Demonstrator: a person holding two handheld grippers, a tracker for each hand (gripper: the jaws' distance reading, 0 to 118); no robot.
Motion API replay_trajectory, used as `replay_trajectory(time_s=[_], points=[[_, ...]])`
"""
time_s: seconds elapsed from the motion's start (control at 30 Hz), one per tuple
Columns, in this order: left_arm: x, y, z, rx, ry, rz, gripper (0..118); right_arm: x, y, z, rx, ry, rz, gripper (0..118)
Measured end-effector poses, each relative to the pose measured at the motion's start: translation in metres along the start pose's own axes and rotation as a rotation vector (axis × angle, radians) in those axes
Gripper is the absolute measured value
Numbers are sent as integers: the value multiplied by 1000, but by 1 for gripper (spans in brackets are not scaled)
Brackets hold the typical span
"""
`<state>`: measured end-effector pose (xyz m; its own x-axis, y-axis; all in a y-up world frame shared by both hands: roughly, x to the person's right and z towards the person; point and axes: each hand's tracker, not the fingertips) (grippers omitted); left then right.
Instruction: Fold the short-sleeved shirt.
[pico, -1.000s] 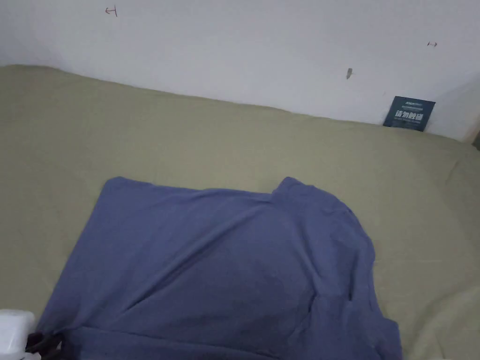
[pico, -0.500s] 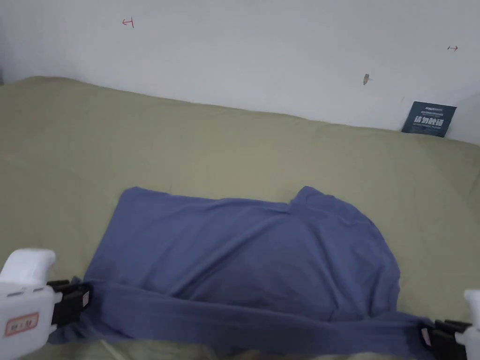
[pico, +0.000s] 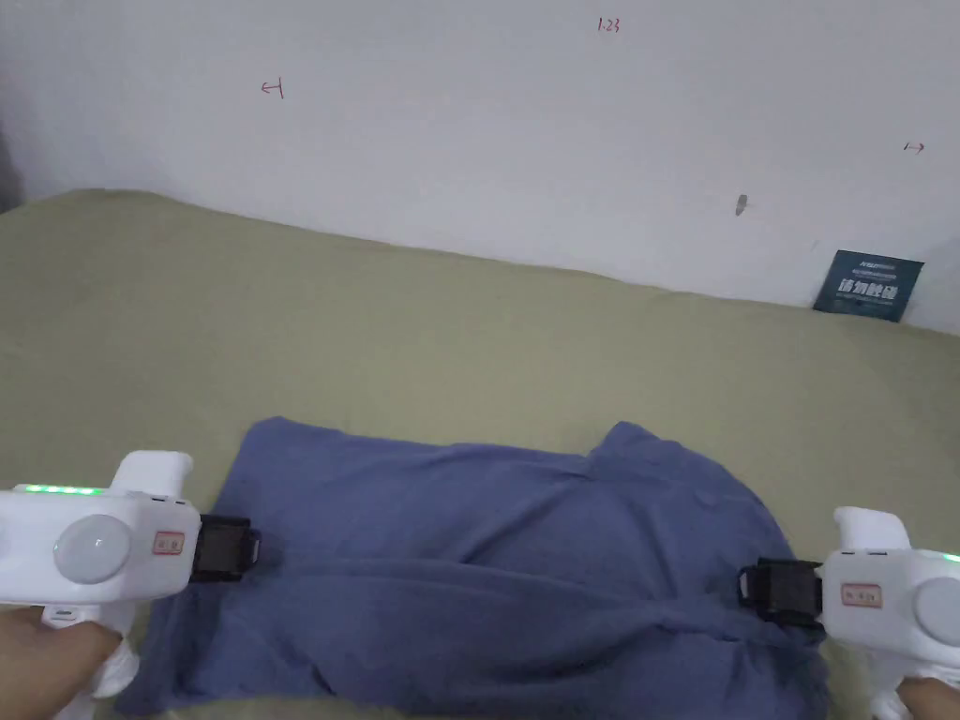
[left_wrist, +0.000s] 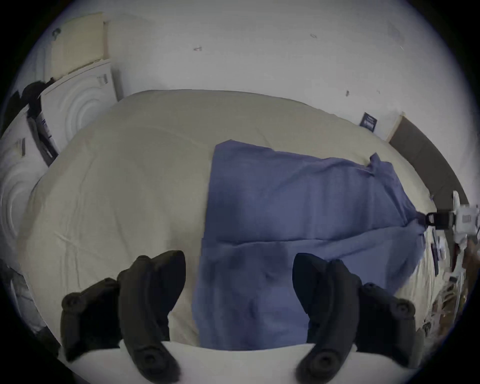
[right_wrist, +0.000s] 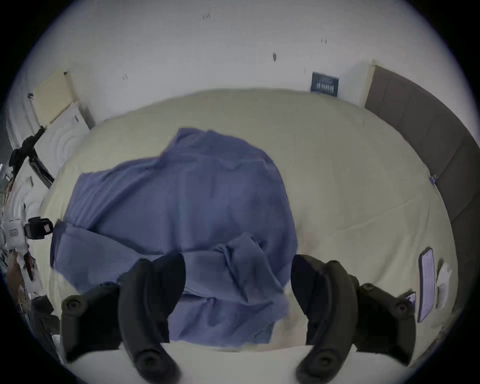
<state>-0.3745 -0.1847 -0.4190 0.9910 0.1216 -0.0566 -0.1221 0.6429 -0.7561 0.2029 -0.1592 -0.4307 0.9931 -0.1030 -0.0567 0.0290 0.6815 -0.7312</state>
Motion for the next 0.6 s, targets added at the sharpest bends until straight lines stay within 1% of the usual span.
replay_trajectory(time_s=[0.03, 0.1, 0.13, 0.2, 0.23, 0.27, 0.3, 0.33, 0.37, 0.4, 0.47, 0.5, 0.53, 0.57, 0.6], points=[[-3, -5, 11, 45, 2, 5, 90, -2, -7, 13, 63, 24, -2, 83], [0, -24, 53, 201, 17, 10, 88, -11, -26, 46, 211, 41, 48, 83], [-1, -35, 73, 271, 16, 8, 88, -17, -40, 66, 311, 65, 81, 83], [4, -58, 106, 349, 25, 11, 72, -28, -67, 99, 424, 59, 120, 83], [9, -71, 123, 369, 37, -1, 58, -33, -82, 114, 483, 51, 120, 80], [12, -84, 133, 386, 72, -8, 28, -42, -96, 126, 504, 54, 125, 68], [15, -95, 140, 389, 99, -13, 8, -48, -108, 135, 518, 37, 120, 50], [15, -107, 143, 373, 85, -12, 4, -53, -122, 142, 525, 23, 110, 21], [13, -114, 144, 354, 64, 9, 0, -58, -135, 146, 520, 20, 90, 0], [12, -124, 146, 332, 21, 38, 0, -61, -144, 147, 518, -1, 86, 0], [11, -136, 142, 284, 14, 61, 0, -63, -160, 151, 485, 45, 58, 0], [9, -139, 136, 261, -20, 66, 0, -63, -162, 151, 466, 51, 56, 0], [6, -141, 128, 248, -56, 62, 4, -64, -166, 150, 459, 46, 64, 0], [4, -141, 121, 241, -52, 60, 33, -63, -167, 148, 445, 47, 84, 0], [3, -137, 113, 215, -58, 56, 68, -62, -167, 146, 421, 40, 99, 0]])
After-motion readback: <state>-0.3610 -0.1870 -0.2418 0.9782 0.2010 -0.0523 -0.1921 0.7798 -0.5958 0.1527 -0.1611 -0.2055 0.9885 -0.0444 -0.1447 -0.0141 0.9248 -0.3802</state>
